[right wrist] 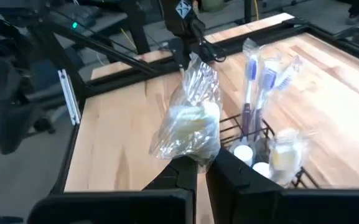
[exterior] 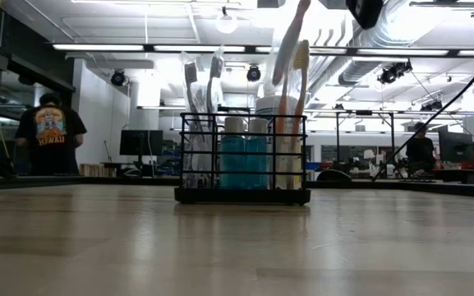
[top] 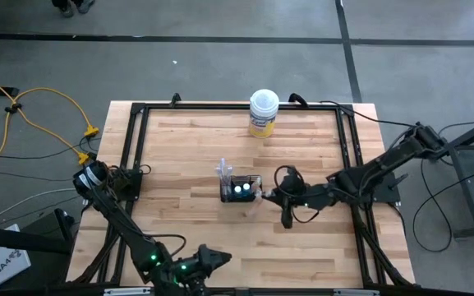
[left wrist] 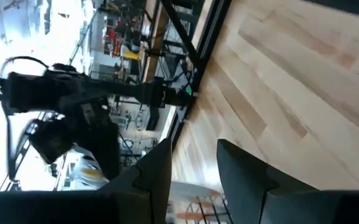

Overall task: Pick & Place toothbrushing station
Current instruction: Put the orange toothbrush into the wire organizer

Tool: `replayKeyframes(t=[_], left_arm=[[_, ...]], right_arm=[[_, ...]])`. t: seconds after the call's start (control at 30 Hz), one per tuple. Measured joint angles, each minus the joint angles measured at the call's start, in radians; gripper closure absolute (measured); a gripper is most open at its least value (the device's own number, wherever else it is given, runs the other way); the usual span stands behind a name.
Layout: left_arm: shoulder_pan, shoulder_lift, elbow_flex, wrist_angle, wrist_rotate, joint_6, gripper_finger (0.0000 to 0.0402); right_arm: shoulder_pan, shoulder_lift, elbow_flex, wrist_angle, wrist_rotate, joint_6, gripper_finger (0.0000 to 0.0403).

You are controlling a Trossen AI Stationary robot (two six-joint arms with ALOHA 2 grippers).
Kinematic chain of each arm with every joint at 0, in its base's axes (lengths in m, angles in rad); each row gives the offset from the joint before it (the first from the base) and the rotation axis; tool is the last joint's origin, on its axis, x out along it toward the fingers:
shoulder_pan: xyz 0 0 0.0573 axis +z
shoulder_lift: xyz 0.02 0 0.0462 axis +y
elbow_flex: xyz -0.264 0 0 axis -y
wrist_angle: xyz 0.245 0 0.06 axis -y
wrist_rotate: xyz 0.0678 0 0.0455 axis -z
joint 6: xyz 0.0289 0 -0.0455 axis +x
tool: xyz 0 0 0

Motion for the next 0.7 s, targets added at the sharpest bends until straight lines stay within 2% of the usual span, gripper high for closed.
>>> replayKeyframes(t=[0.23, 0.4, 0.57, 0.7], left_arm=[[0.003, 0.000, 0.000, -0.070, -0.027, -0.075, 0.0280], [0.011, 0.000, 0.000, -0.096, -0.027, -0.107, 0.0280], [0.014, 0.000, 0.000, -0.109, -0.030, -0.132, 0.0280], [0.014, 0.000, 0.000, -0.126, -0.033, -0.150, 0.0280]], right_arm=[[-0.024, 0.030, 0.201, -0.281, -0.036, -0.060, 0.0396], [-0.031, 0.068, 0.313, -0.394, -0.034, -0.132, 0.0396], [-0.047, 0.120, 0.340, -0.404, -0.090, -0.178, 0.0396], [-0.034, 0.168, 0.339, -0.414, -0.088, -0.186, 0.0396]])
